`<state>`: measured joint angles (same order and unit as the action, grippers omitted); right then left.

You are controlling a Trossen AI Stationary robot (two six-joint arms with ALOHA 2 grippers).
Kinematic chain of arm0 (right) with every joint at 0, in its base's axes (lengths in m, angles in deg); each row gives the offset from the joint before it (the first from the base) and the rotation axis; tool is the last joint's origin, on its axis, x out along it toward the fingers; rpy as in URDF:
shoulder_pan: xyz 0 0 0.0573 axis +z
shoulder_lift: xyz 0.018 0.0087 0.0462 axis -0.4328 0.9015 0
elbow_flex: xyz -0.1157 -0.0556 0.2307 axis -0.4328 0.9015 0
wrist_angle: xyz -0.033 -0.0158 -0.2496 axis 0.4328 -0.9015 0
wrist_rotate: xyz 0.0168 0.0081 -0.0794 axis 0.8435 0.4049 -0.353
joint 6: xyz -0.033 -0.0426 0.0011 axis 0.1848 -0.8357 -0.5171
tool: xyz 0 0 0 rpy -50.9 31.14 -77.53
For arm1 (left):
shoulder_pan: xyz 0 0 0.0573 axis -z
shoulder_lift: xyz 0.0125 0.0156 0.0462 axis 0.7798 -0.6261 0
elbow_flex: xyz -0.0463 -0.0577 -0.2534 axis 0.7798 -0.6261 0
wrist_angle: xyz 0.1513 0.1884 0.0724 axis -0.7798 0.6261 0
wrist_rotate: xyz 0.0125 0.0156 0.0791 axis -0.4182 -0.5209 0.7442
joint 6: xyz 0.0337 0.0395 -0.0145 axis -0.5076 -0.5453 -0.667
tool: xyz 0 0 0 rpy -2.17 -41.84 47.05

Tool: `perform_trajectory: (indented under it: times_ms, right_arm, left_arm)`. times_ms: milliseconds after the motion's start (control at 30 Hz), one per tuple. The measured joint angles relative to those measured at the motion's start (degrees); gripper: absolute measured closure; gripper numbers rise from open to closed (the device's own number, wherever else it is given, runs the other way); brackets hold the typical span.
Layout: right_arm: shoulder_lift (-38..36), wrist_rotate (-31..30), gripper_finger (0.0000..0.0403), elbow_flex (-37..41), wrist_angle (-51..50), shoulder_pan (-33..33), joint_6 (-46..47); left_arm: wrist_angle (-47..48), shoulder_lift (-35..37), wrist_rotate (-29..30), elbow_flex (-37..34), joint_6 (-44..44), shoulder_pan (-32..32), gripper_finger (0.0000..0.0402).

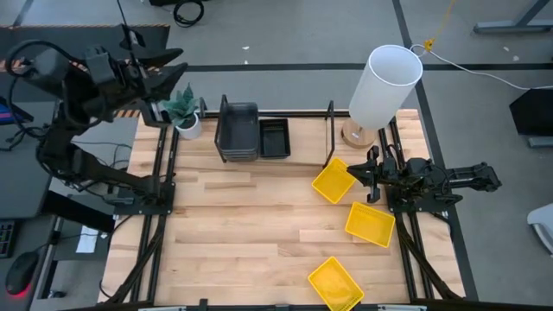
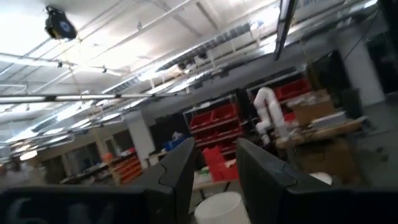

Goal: Stack baskets on shelf by color
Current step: Stack the bottom yellow basket on the top yellow basket

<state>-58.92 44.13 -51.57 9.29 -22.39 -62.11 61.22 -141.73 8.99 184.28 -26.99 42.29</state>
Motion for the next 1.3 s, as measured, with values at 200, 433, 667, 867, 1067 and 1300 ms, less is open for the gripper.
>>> perform_trajectory:
  times_ms: [200,433,667,867,1067,1300]
  right_arm:
    - [0.0,0.0,0.0357,0.0,0.0,0.0,0.0]
    - [0.0,0.0,0.0357,0.0,0.0,0.0,0.0]
    - [0.0,0.0,0.0357,0.0,0.0,0.0,0.0]
    - [0.0,0.0,0.0357,0.0,0.0,0.0,0.0]
    - [0.0,0.0,0.0357,0.0,0.0,0.0,0.0]
    - [0.0,0.0,0.0357,0.0,0.0,0.0,0.0]
  left_arm:
    - [3.5,2.2,4.1,0.0,-1.7,0.0,0.0277]
    - [5.8,7.8,4.8,0.0,-1.3,0.0,0.0277]
    - [6.7,14.9,7.4,-3.9,-0.1,0.0,0.0277]
    - [-0.3,22.4,8.8,-14.3,-0.3,0.0,0.0277]
    - [-9.3,29.5,8.8,-25.8,-0.9,0.0,0.0277]
    - [-16.5,36.4,8.7,-36.6,-0.2,0.0,0.0277]
